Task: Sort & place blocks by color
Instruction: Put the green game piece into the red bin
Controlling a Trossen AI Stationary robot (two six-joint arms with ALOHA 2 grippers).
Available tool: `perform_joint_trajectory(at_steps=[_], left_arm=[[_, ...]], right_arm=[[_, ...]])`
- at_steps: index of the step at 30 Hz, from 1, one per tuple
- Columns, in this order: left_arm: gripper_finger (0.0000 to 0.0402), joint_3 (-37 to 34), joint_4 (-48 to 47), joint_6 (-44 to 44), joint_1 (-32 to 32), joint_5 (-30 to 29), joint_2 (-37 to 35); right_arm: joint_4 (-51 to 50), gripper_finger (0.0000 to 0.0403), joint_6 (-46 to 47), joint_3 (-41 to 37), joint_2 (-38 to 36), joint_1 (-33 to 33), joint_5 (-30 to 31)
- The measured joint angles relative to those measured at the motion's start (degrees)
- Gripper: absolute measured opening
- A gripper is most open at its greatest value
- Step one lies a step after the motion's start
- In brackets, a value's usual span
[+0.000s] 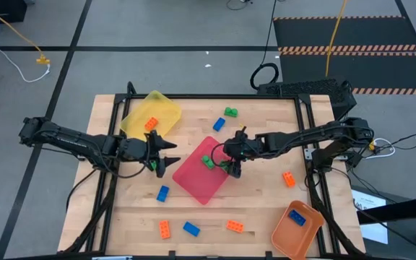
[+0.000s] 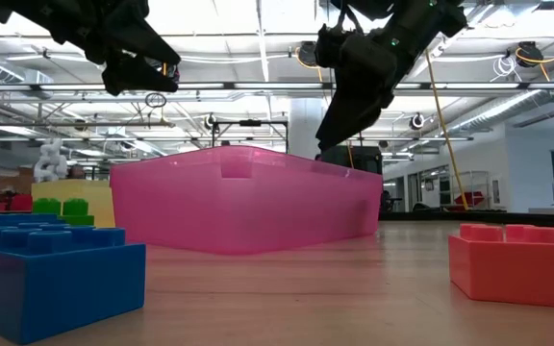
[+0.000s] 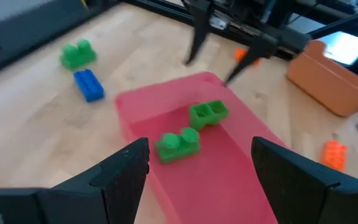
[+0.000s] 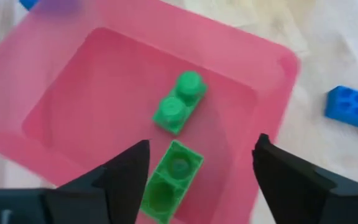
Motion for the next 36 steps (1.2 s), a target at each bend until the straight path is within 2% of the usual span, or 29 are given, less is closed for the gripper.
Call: perform_joint_trajectory(at_steps=[5, 10, 14, 20, 28, 36], left_arm=[[0.0280, 0.00, -0.27, -5.80, -0.07, 6.40, -0.50], [0.0280, 0.00, -4.18, -10.70, -1.36, 7.16, -0.48], [0.0280, 0.85, -15.43, -19.64, -2.38, 5.11, -0.46], [0.0280, 6.87, -37.01, -30.92, -4.66, 1.65, 1.30], [0.0280, 13.19, -46.96, -37.25, -6.90, 1.81, 9.18], [0.0280, 16.83, -61.17, -42.92, -7.08, 7.38, 19.65]], right_arm=[[1.53, 0.0287, -3.99, -0.04, 0.00, -0.10, 5.15], [9.86, 0.0283, -7.68, -0.04, -0.02, -0.52, 7.41], [14.74, 0.0282, -10.68, -0.04, -0.04, -0.56, 7.33], [14.20, 0.0282, -11.51, -0.04, -0.04, -0.56, 7.22], [14.63, 0.0281, -11.82, -0.04, -0.04, -0.32, 7.19], [14.97, 0.0281, -12.44, -1.42, -0.04, -0.32, 7.19]])
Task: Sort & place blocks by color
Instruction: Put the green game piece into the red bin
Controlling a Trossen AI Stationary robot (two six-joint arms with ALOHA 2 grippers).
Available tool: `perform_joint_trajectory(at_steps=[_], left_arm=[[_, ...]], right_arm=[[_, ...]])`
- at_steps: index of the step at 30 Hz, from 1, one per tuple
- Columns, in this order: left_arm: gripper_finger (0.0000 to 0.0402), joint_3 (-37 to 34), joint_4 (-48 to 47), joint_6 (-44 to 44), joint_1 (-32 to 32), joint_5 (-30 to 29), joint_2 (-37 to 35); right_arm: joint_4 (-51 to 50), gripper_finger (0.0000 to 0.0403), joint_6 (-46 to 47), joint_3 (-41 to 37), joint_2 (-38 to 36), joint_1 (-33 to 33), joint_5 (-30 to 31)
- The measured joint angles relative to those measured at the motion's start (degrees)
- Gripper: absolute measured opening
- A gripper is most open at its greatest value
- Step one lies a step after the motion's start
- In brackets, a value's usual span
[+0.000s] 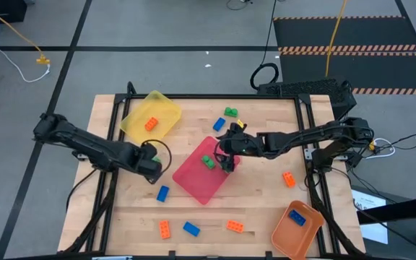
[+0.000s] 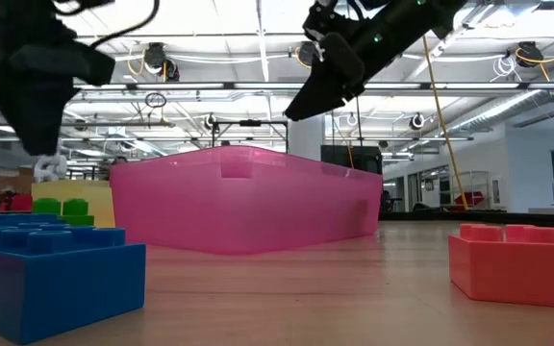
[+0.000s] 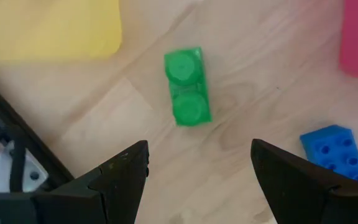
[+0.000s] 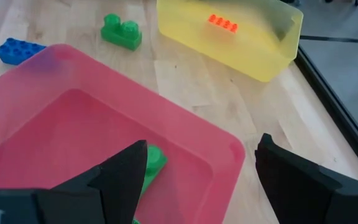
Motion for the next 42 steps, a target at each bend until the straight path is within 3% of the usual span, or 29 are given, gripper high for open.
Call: perform_joint_trajectory(at_steps=[6, 12, 42], left_arm=[[0.0280, 0.05, 1.63, -0.14, 0.00, 1.44, 1.83], [0.0280, -0.32, 1.36, -2.22, 1.30, -3.73, 1.78], [0.0280, -5.26, 8.57, -1.46, 2.46, -4.62, 5.24]], right_arm=[[0.18, 0.0281, 1.59, -1.14, 0.00, 0.00, 0.02], [0.30, 0.0281, 2.97, -1.49, 0.02, 0.04, -0.02], [3.56, 0.0281, 4.86, -1.49, 0.00, 0.79, -0.39]])
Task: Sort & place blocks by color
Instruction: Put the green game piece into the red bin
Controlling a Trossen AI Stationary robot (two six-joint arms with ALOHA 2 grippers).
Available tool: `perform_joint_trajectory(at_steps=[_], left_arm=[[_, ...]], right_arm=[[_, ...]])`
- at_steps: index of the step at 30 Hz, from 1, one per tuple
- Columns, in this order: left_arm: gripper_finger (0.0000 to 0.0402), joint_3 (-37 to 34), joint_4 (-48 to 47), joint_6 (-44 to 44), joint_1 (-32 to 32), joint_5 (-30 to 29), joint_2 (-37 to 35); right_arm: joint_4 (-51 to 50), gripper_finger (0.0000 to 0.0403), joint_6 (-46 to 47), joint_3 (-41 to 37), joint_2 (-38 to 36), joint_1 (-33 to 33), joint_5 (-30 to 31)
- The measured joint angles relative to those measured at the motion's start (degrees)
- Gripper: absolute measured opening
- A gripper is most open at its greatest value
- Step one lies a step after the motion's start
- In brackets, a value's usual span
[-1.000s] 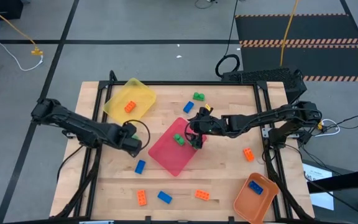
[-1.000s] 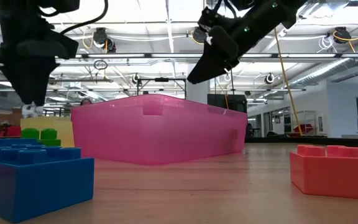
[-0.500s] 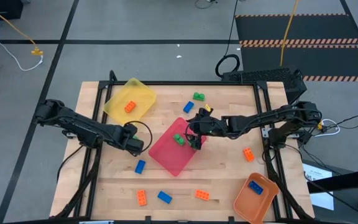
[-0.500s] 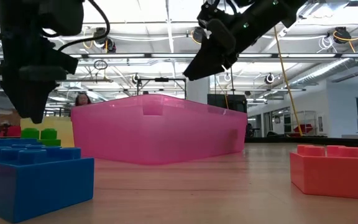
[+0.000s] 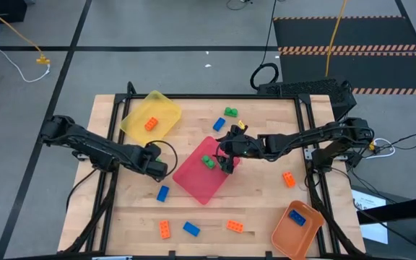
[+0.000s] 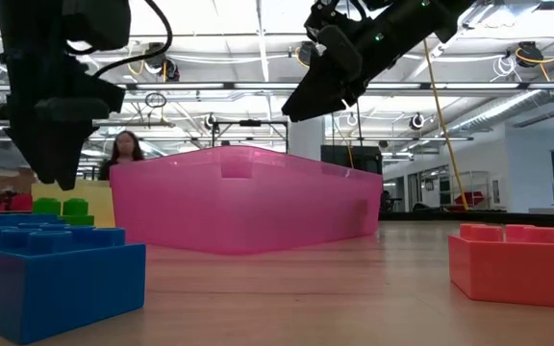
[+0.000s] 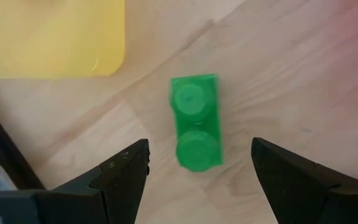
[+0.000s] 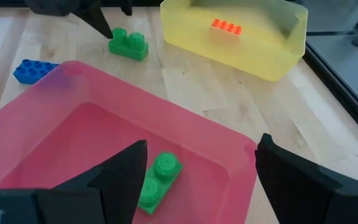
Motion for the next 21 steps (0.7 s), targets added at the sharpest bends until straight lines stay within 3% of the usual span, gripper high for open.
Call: perform_joint_trajectory(at_steps=[13, 21], left_arm=[[0.0280, -9.14, 9.12, -1.72, 0.18, 1.66, 0.28], [0.0280, -10.57, 11.87, -1.62, 0.18, 2.08, 0.26]], right_arm=[[0.01, 0.0281, 0.02, 0.00, 0.01, 0.00, -1.13], [0.04, 0.0281, 0.02, 0.00, 0.02, 0.00, -1.14]])
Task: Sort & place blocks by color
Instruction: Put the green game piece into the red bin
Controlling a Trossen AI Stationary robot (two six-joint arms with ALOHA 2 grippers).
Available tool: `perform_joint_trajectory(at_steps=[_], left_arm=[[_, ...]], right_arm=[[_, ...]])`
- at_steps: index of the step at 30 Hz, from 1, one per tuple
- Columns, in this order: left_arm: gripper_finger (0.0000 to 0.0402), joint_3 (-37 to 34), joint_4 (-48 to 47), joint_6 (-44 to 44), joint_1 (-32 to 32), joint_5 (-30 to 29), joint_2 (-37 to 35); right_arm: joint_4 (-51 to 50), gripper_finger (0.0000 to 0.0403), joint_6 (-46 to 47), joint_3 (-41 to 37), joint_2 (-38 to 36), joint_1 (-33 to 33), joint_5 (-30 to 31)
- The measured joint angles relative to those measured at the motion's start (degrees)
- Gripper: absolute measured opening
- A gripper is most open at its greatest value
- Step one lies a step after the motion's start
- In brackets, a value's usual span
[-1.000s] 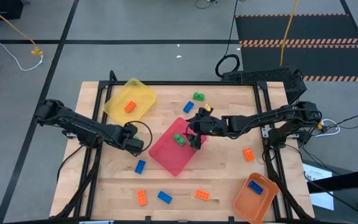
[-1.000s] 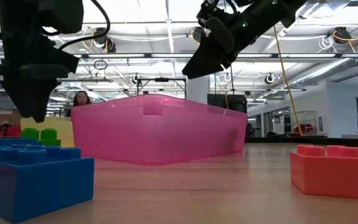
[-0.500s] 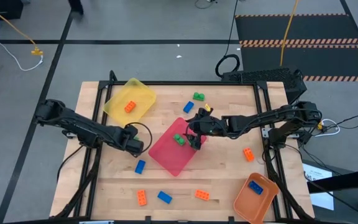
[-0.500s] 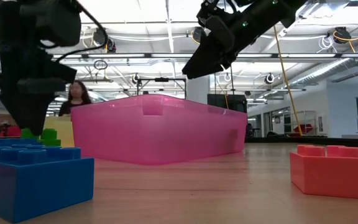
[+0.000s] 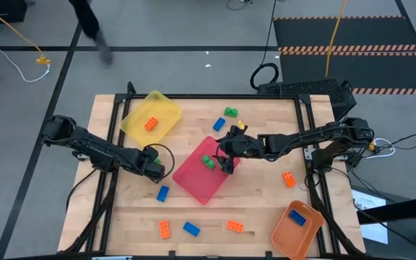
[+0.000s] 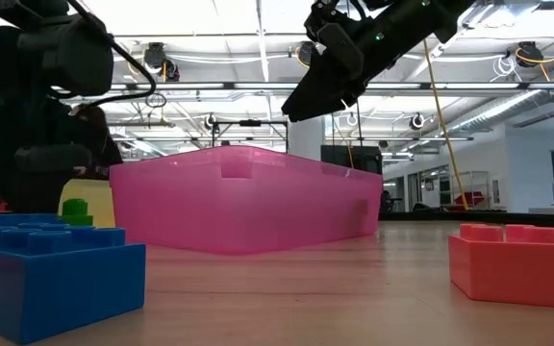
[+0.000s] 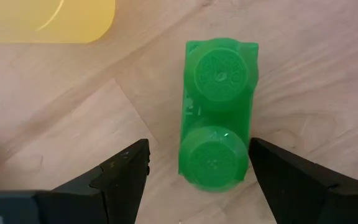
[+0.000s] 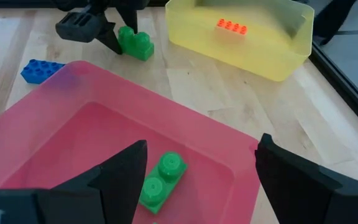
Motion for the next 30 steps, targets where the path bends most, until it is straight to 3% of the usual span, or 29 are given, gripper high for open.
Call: perform_joint_trajectory(at_steps=[18, 30], left_arm=[[0.0275, -0.04, 1.62, 4.27, 0.00, -2.56, 0.00], [0.0145, -0.04, 6.79, 6.48, 0.00, -2.83, 0.00]], right_arm=[[0.00, 0.0281, 0.00, 0.00, 0.00, 0.00, 0.00], [-0.04, 0.0281, -0.02, 0.00, -0.02, 0.00, 0.00]])
